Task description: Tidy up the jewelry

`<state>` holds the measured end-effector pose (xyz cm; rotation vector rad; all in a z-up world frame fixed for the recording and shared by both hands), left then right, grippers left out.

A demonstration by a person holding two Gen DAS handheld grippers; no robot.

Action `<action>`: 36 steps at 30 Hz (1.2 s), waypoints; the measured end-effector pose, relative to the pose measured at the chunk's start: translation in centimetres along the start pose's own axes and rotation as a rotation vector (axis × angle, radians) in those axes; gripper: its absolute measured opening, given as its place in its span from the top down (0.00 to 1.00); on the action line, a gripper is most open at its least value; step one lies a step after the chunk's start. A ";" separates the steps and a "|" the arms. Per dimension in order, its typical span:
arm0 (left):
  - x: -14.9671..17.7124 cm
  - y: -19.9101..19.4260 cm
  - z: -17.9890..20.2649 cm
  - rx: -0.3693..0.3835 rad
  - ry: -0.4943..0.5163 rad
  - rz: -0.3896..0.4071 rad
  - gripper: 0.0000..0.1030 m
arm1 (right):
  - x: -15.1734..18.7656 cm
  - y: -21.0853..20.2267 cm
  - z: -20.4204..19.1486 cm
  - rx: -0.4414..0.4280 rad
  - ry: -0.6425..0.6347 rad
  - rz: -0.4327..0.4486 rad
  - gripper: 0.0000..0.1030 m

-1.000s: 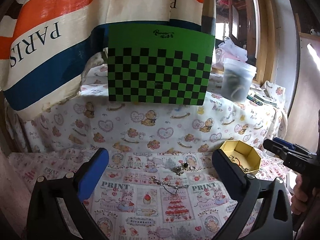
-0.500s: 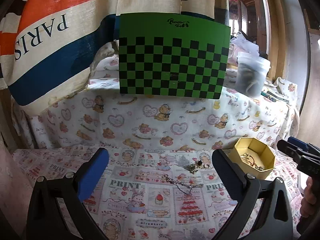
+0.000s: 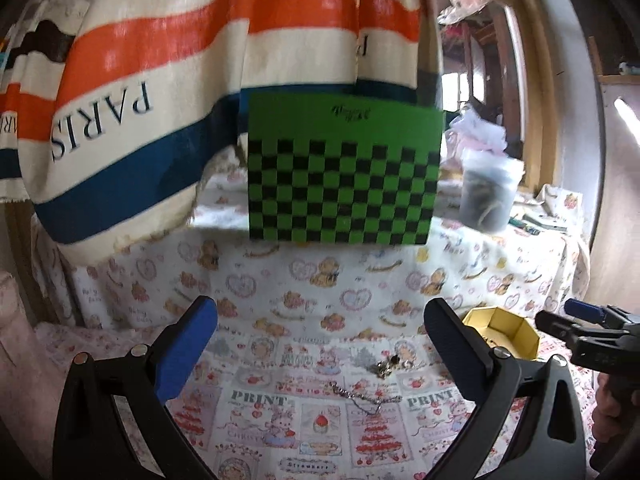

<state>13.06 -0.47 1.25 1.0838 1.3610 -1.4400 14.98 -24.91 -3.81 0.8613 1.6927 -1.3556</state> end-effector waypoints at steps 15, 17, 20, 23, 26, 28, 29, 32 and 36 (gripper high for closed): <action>0.2 0.2 0.6 0.059 0.024 -0.046 0.00 | 0.4 0.3 -0.6 0.017 -0.037 -0.008 0.18; 0.5 0.4 1.0 0.081 0.035 -0.068 0.00 | 0.5 0.3 -0.6 0.018 -0.041 -0.009 0.18; 0.8 0.3 1.7 0.090 0.081 -0.081 0.00 | 0.5 0.3 -0.7 0.018 -0.042 -0.008 0.18; 1.1 0.5 1.7 0.077 0.075 -0.088 0.00 | 0.4 0.2 -0.9 0.001 -0.037 -0.013 0.18; 1.2 0.9 0.8 0.052 0.031 -0.091 0.00 | 0.2 -0.4 -2.0 -0.055 -0.029 -0.015 0.18; 1.6 1.5 -0.1 0.032 -0.002 -0.112 0.00 | 0.3 -0.4 -3.3 -0.092 -0.032 -0.062 0.18; 1.9 2.0 -0.7 0.017 -0.017 -0.139 0.00 | 0.5 -0.1 -4.1 -0.109 -0.043 -0.102 0.18; 3.1 3.2 -2.4 -0.024 -0.058 -0.218 0.07 | 0.5 0.5 -6.8 -0.187 -0.040 -0.160 0.23; 3.9 3.8 -3.7 -0.053 -0.082 -0.265 0.14 | 1.7 2.4 -10.9 -0.252 -0.066 -0.278 0.39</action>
Point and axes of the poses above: each gripper's, at about its wrist camera, not at the fingertips, and y roughly the way its jaws point, z to its right, x to its underside, the point moved 9 cm from there along y, roughly the way its jaws point, and after that the axes turned 3 degrees about z, right-handed, at the moved point
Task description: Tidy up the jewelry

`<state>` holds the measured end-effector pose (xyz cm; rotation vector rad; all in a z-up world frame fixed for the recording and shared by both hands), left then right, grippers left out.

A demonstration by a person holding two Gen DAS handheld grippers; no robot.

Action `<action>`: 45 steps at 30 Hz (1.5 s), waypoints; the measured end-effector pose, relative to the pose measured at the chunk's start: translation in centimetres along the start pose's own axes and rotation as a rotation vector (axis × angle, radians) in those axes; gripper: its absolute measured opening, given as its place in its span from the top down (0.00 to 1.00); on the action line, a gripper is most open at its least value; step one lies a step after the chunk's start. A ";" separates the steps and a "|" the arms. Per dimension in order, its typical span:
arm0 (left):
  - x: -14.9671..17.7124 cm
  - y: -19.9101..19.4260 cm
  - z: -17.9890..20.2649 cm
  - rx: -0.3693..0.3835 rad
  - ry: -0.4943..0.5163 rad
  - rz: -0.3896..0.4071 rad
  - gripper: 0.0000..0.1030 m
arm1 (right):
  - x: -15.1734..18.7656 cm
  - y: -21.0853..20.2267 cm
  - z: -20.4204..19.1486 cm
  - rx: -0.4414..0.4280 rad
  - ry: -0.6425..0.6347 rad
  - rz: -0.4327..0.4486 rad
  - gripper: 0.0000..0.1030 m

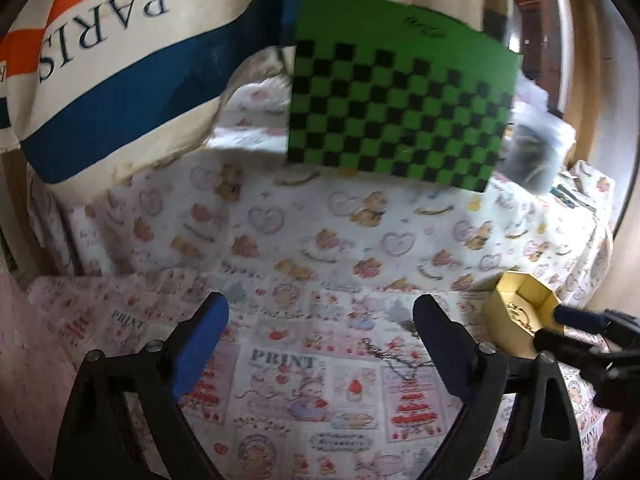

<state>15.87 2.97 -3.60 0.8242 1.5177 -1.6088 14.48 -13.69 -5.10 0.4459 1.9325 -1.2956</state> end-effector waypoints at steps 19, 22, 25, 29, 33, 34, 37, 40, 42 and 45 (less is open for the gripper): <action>2.5 4.0 -2.6 -0.118 -0.029 -0.131 0.34 | -0.5 12.4 -2.2 0.129 -0.032 -0.188 0.79; 2.3 3.9 -1.9 -0.105 -0.007 -0.119 0.34 | -0.6 13.2 -1.5 0.171 -0.039 -0.189 0.88; 2.2 3.9 -1.1 -0.091 0.009 -0.105 0.34 | -0.6 13.2 -1.2 0.167 -0.038 -0.179 0.92; 2.6 4.6 0.5 -0.003 0.002 -0.132 0.43 | -1.0 9.8 -0.9 0.125 -0.014 -0.113 0.92; 2.9 5.6 2.1 0.105 -0.039 -0.178 0.57 | -0.8 4.5 0.4 0.082 0.035 -0.031 0.92; 3.1 6.0 2.5 0.122 -0.049 -0.197 0.60 | -0.6 3.0 1.2 0.083 0.049 -0.004 0.92; 3.9 7.0 3.4 0.144 -0.057 -0.236 0.65 | 0.1 0.0 3.1 0.099 0.070 0.055 0.92; 4.7 7.5 4.1 0.150 -0.040 -0.259 0.69 | 0.1 -1.9 5.6 0.123 0.094 0.094 0.92; 4.7 7.5 4.5 0.143 -0.023 -0.259 0.69 | 0.3 -2.5 6.7 0.127 0.121 0.094 0.92; 4.9 7.6 5.4 0.152 0.013 -0.262 0.69 | 0.1 -2.3 7.5 0.111 0.145 0.088 0.92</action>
Point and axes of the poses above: each gripper's, at about its wrist camera, not at the fingertips, and y roughly the way its jaws point, z to its right, x to its underside, the point moved 9 cm from there along y, roughly the way its jaws point, and after that the axes turned 3 degrees about z, right-handed, at the moved point
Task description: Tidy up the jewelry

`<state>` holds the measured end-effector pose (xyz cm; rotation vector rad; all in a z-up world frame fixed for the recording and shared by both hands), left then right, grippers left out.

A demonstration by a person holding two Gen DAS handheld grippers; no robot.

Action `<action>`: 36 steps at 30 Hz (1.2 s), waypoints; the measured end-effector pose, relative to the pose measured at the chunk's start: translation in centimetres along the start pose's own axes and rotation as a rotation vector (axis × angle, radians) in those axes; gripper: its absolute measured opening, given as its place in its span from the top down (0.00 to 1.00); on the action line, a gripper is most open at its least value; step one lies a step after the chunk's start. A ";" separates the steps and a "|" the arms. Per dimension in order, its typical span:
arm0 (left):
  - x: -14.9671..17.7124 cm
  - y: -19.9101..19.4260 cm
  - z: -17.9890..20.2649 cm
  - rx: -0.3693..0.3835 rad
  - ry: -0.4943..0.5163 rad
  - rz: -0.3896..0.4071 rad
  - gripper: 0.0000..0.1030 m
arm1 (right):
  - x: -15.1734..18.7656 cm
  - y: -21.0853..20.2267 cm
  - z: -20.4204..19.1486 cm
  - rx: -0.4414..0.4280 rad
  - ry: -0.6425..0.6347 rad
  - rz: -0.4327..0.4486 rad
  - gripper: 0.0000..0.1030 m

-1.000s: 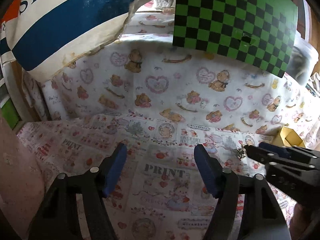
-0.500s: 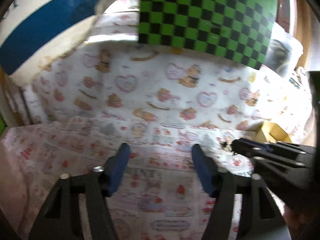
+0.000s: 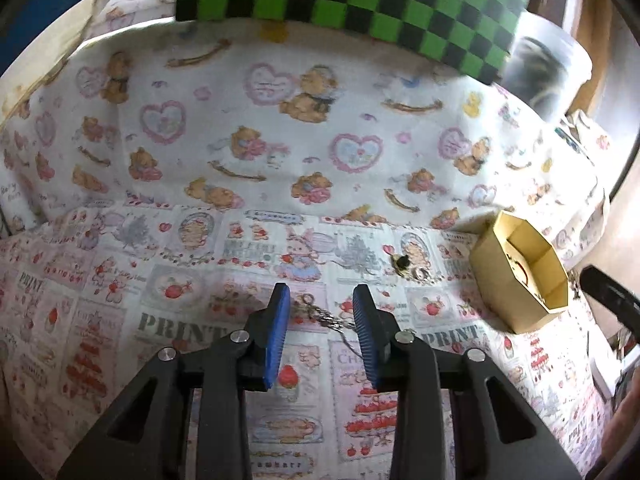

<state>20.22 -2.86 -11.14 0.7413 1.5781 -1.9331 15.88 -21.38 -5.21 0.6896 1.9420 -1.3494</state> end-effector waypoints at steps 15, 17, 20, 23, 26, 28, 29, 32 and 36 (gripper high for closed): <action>0.7 1.8 0.5 -0.031 0.017 -0.050 1.00 | 0.3 -1.2 -0.4 -0.002 -0.023 0.022 0.92; 0.5 1.3 0.3 -0.033 0.020 -0.034 1.00 | 0.4 -1.2 -0.3 0.001 -0.025 0.021 0.92; 0.2 -0.2 0.0 -0.019 0.010 -0.002 1.00 | 0.4 -1.3 -0.2 0.000 -0.023 0.022 0.92; -0.2 -1.9 0.0 0.010 -0.003 0.028 1.00 | 0.4 -1.4 -0.2 0.001 -0.021 0.025 0.92; -0.8 -3.7 0.4 0.046 0.001 0.067 1.00 | 0.3 -1.4 -0.3 0.000 -0.020 0.026 0.92; -0.8 -3.9 0.8 0.059 0.011 0.064 0.99 | 0.3 -1.4 -0.3 0.000 -0.020 0.026 0.92; -0.6 -3.7 1.1 0.074 0.019 0.052 0.88 | 0.3 -1.4 -0.3 0.000 -0.020 0.026 0.92; 0.1 -2.1 2.0 0.039 0.098 0.014 0.36 | 0.3 -1.5 -0.4 0.000 -0.023 0.026 0.92; 1.7 0.6 3.3 0.060 0.141 -0.083 0.33 | 0.3 -1.5 -0.4 -0.001 -0.023 0.027 0.92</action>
Point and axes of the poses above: each gripper's, at about its wrist camera, not at the fingertips, and y roughly the way its jaws point, z to its right, x to its underside, the point moved 9 cm from there along y, roughly the way its jaws point, and after that the axes turned 3 degrees about z, right-handed, at the moved point
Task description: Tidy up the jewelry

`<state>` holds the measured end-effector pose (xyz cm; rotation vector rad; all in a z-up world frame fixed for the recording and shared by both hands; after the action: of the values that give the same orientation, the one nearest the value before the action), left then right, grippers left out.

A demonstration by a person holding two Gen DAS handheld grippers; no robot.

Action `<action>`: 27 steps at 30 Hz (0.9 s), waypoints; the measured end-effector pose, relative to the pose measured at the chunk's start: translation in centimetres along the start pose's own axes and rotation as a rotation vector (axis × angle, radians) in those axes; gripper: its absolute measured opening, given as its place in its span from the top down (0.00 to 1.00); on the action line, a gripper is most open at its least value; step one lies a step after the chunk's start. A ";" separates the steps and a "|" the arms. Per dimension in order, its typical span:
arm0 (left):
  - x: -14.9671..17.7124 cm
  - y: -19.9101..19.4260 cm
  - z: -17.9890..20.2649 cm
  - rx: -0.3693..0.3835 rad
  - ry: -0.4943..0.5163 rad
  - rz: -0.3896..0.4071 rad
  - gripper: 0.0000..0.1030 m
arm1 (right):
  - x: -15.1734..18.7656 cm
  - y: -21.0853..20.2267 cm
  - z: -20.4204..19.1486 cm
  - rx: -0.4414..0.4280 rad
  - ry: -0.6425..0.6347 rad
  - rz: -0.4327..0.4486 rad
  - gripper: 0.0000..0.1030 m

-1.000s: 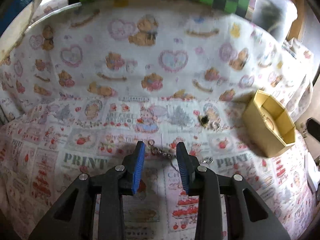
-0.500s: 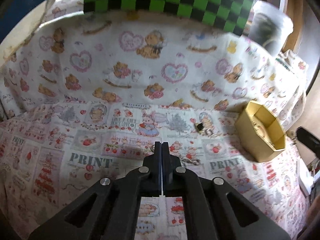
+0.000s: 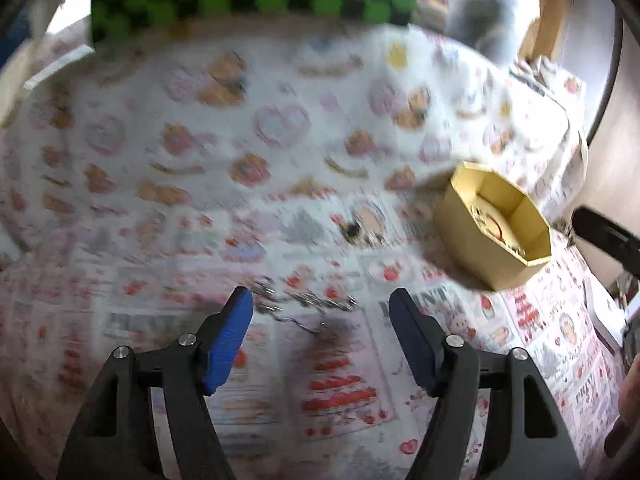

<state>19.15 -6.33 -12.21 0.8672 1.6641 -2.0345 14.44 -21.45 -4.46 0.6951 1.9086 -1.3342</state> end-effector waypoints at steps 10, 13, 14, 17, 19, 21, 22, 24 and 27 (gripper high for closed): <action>0.2 1.7 -0.3 -0.088 0.003 -0.010 0.86 | 0.2 0.3 0.2 0.006 0.005 -0.010 0.92; 0.3 1.5 -0.9 -0.084 0.004 -0.009 0.87 | 0.3 0.4 0.3 0.009 0.004 -0.013 0.92; 0.3 1.3 -0.9 -0.087 0.007 -0.005 0.88 | 0.3 0.5 0.4 0.009 0.006 -0.014 0.92; 0.3 0.3 -1.3 -0.085 0.003 0.008 1.00 | 0.2 0.4 0.7 0.011 0.014 -0.011 0.92; 0.4 -0.5 -1.5 -0.084 -0.003 0.011 1.00 | 0.1 0.3 0.8 0.009 0.020 -0.007 0.92; 0.6 -0.9 -1.4 -0.088 0.012 0.020 1.00 | 0.0 0.2 0.9 0.009 0.022 -0.003 0.92; 0.6 -1.1 -1.4 -0.086 0.015 0.027 1.00 | 0.0 0.1 0.9 0.010 0.023 -0.002 0.92; 0.5 -1.9 -1.4 -0.074 0.008 0.042 1.00 | 0.0 0.1 0.9 0.007 0.024 -0.001 0.92; 0.3 -3.8 -1.5 -0.061 0.005 0.081 1.00 | 0.0 0.1 0.9 0.006 0.024 0.002 0.92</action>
<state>16.90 -3.95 -9.81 0.9052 1.6572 -1.9192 14.71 -22.25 -4.69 0.7184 1.9234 -1.3367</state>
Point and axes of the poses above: each gripper's, at about its wrist camera, not at the fingertips, and y roughly the way its jaws point, z to its right, x to its underside, the point moved 9 cm from there along y, roughly the way its jaws point, and after that the axes turned 3 degrees about z, right-handed, at the moved point
